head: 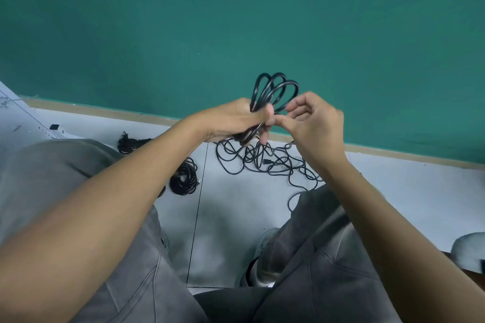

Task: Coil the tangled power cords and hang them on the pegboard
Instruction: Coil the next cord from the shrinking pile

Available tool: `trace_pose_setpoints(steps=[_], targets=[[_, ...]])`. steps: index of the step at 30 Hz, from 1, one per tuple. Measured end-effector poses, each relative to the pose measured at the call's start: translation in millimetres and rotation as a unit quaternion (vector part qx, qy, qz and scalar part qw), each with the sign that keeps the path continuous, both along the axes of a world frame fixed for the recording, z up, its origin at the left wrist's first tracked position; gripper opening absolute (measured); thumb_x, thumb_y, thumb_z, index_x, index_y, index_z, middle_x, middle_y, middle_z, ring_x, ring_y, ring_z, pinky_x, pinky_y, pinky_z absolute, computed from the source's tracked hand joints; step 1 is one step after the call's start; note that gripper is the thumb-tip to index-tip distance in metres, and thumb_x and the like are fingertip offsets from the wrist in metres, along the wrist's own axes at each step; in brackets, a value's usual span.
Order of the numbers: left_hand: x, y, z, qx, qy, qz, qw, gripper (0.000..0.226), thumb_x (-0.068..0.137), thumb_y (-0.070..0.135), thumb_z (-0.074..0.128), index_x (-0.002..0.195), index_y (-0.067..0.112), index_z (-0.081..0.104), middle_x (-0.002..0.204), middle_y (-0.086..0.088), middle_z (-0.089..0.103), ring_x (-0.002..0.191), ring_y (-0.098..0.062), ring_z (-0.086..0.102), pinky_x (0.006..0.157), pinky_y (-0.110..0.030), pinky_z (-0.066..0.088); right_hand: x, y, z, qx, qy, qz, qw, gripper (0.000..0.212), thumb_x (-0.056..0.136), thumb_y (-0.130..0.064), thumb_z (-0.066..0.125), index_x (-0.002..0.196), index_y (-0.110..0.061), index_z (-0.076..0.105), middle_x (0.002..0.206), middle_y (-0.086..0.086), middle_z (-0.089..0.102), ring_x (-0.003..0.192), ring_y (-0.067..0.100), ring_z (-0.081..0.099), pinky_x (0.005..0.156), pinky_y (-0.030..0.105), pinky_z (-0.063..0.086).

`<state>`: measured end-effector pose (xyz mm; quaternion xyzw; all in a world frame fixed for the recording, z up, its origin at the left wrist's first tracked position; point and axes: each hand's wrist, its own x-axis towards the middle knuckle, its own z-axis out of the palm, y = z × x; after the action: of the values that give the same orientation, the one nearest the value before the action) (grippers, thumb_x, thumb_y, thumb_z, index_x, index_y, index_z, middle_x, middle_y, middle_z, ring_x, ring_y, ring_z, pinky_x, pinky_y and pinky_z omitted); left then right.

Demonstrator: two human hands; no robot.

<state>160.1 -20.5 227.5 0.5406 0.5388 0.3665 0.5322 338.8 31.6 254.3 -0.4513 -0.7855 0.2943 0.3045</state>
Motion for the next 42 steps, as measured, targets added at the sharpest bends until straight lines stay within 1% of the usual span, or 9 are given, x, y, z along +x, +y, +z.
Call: trace_pose_setpoints(steps=[6, 10, 16, 22, 26, 32, 36, 40, 42], targets=[[-4.4, -3.0, 2.9, -0.039, -0.149, 0.008, 0.988, 0.018, 0.097, 0.001, 0.064, 0.084, 0.012, 0.06, 0.067, -0.004, 0.062, 0.052, -0.01, 0.048, 0.052, -0.021, 0.046, -3.7, -0.2, -16.7, -0.017, 0.069, 0.021, 0.997, 0.031, 0.091, -0.015, 0.077, 0.093, -0.028, 0.048, 0.086, -0.005, 0.065, 0.078, 0.011, 0.063, 0.081, 0.03, 0.055], [-9.6, -2.3, 3.1, -0.031, -0.251, 0.075, 0.965, 0.012, 0.094, 0.013, 0.07, 0.089, 0.013, 0.059, 0.07, -0.006, 0.066, 0.059, -0.013, 0.055, 0.056, -0.022, 0.05, 5.3, 2.5, -39.3, -0.094, 0.049, 0.018, 0.994, 0.02, 0.098, -0.012, 0.066, 0.092, -0.028, 0.056, 0.092, -0.001, 0.069, 0.093, 0.02, 0.068, 0.092, 0.045, 0.054], [-8.3, 4.9, -9.8, -0.011, -0.087, 0.155, 0.984, 0.021, 0.086, 0.026, 0.084, 0.101, 0.015, 0.076, 0.105, -0.009, 0.076, 0.078, -0.01, 0.059, 0.068, -0.027, 0.048, 2.5, 4.9, -24.7, -0.191, 0.185, -0.048, 0.963, 0.008, 0.095, -0.003, 0.068, 0.091, -0.009, 0.07, 0.08, -0.002, 0.066, 0.079, 0.02, 0.07, 0.076, 0.042, 0.065], [12.9, 3.4, -6.9, -0.015, -0.097, 0.059, 0.993, 0.023, 0.096, 0.023, 0.072, 0.118, 0.018, 0.072, 0.109, 0.003, 0.078, 0.104, -0.012, 0.072, 0.066, -0.016, 0.048, -18.8, 14.2, 6.7, -0.162, 0.221, -0.088, 0.958, 0.01, 0.09, -0.008, 0.076, 0.085, -0.014, 0.071, 0.082, 0.009, 0.07, 0.081, 0.024, 0.075, 0.072, 0.045, 0.065], [14.4, 2.9, -7.2, 0.013, -0.002, 0.059, 0.998, 0.02, 0.099, 0.034, 0.068, 0.093, 0.015, 0.066, 0.081, -0.005, 0.075, 0.079, -0.011, 0.064, 0.067, -0.024, 0.046, -26.8, 20.7, 6.7, -0.043, 0.119, -0.11, 0.986, 0.013, 0.086, -0.024, 0.081, 0.078, -0.023, 0.071, 0.069, -0.01, 0.067, 0.063, -0.001, 0.063, 0.068, 0.014, 0.051], [16.9, 4.7, 2.8, -0.02, -0.239, 0.207, 0.949, 0.036, 0.102, 0.034, 0.063, 0.069, 0.02, 0.066, 0.062, 0.002, 0.046, 0.06, -0.017, 0.056, 0.073, -0.033, 0.053, -40.8, 10.2, -13.1, -0.214, 0.176, -0.03, 0.96, 0.04, 0.105, -0.043, 0.052, 0.102, -0.007, 0.068, 0.091, 0.006, 0.073, 0.079, 0.02, 0.072, 0.081, 0.038, 0.062], [-6.6, 14.1, 5.0, -0.003, -0.31, 0.319, 0.896, 0.035, 0.099, 0.04, 0.067, 0.077, 0.022, 0.047, 0.059, 0.006, 0.039, 0.052, -0.013, 0.044, 0.064, -0.03, 0.051, -32.1, -20.2, -40.7, -0.344, 0.049, 0.131, 0.929, 0.067, 0.108, -0.056, 0.019, 0.115, -0.012, 0.069, 0.096, 0.003, 0.077, 0.091, 0.025, 0.074, 0.094, 0.035, 0.055], [-31.4, 18.9, -6.0, 0.02, -0.134, 0.397, 0.908, 0.04, 0.092, 0.044, 0.075, 0.084, 0.015, 0.047, 0.068, -0.007, 0.041, 0.055, -0.021, 0.044, 0.052, -0.028, 0.046, -15.6, -26.6, -57.3, -0.312, 0.009, 0.161, 0.936, 0.013, 0.105, -0.017, 0.055, 0.107, -0.016, 0.068, 0.079, -0.003, 0.07, 0.067, 0.017, 0.067, 0.081, 0.039, 0.051], [-36.2, 19.2, -12.4, 0.043, -0.018, 0.341, 0.939, 0.039, 0.094, 0.042, 0.073, 0.082, 0.013, 0.05, 0.069, -0.008, 0.046, 0.058, -0.021, 0.045, 0.053, -0.027, 0.043, -8.5, -21.7, -54.7, -0.261, 0.018, 0.141, 0.955, 0.022, 0.101, -0.002, 0.057, 0.099, -0.02, 0.069, 0.074, -0.007, 0.071, 0.06, 0.013, 0.06, 0.073, 0.036, 0.051]])
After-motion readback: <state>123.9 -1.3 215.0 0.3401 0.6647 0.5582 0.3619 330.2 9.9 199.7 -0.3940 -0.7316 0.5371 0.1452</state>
